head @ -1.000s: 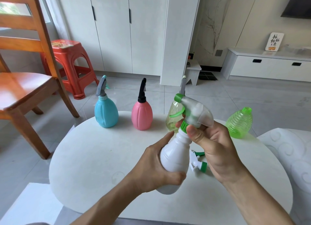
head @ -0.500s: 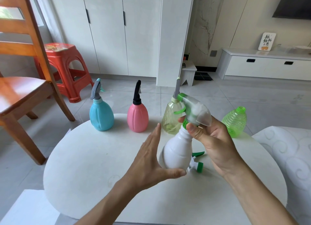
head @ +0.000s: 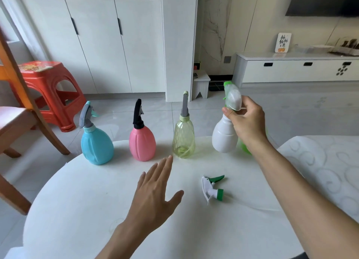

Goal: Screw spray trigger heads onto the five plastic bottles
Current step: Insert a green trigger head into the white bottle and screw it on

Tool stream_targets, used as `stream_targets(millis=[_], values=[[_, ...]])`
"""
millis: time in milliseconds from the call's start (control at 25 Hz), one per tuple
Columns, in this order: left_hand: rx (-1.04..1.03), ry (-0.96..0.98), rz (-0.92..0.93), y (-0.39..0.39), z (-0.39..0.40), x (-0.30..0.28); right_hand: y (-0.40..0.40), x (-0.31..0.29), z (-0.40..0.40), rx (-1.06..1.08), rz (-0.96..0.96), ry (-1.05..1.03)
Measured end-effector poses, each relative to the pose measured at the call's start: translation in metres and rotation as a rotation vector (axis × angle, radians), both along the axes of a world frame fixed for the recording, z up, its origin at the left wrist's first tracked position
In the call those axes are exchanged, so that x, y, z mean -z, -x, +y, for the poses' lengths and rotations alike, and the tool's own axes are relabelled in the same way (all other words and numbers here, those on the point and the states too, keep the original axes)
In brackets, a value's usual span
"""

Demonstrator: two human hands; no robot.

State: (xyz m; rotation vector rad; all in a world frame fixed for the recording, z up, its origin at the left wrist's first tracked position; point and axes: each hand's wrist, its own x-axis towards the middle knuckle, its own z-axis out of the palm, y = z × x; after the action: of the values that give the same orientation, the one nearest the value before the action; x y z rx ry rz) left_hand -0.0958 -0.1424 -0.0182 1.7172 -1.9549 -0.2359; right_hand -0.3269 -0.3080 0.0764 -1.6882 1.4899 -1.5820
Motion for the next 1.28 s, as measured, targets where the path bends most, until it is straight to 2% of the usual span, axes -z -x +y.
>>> stream_targets(millis=[320, 440, 640, 840, 1160, 1280], values=[[0.009, -0.068, -0.223, 0.001, -0.011, 0.021, -0.009, 0.038, -0.034, 0.088, 0.150, -0.105], [0.021, -0.053, -0.227, -0.002, -0.009, 0.023, -0.008, 0.054, -0.034, 0.122, 0.268, -0.191], [0.019, -0.033, -0.225, -0.006, -0.008, 0.025, -0.002, 0.058, -0.034, 0.163, 0.215, -0.238], [0.034, -0.049, -0.219, -0.004, -0.006, 0.026, -0.004, 0.062, -0.029, 0.209, 0.299, -0.257], [0.030, -0.046, -0.216, -0.004, -0.005, 0.025, -0.001, 0.067, -0.025, 0.159, 0.347, -0.311], [0.030, -0.039, -0.194, -0.004, -0.008, 0.024, 0.013, 0.053, -0.021, 0.100, 0.407, -0.438]])
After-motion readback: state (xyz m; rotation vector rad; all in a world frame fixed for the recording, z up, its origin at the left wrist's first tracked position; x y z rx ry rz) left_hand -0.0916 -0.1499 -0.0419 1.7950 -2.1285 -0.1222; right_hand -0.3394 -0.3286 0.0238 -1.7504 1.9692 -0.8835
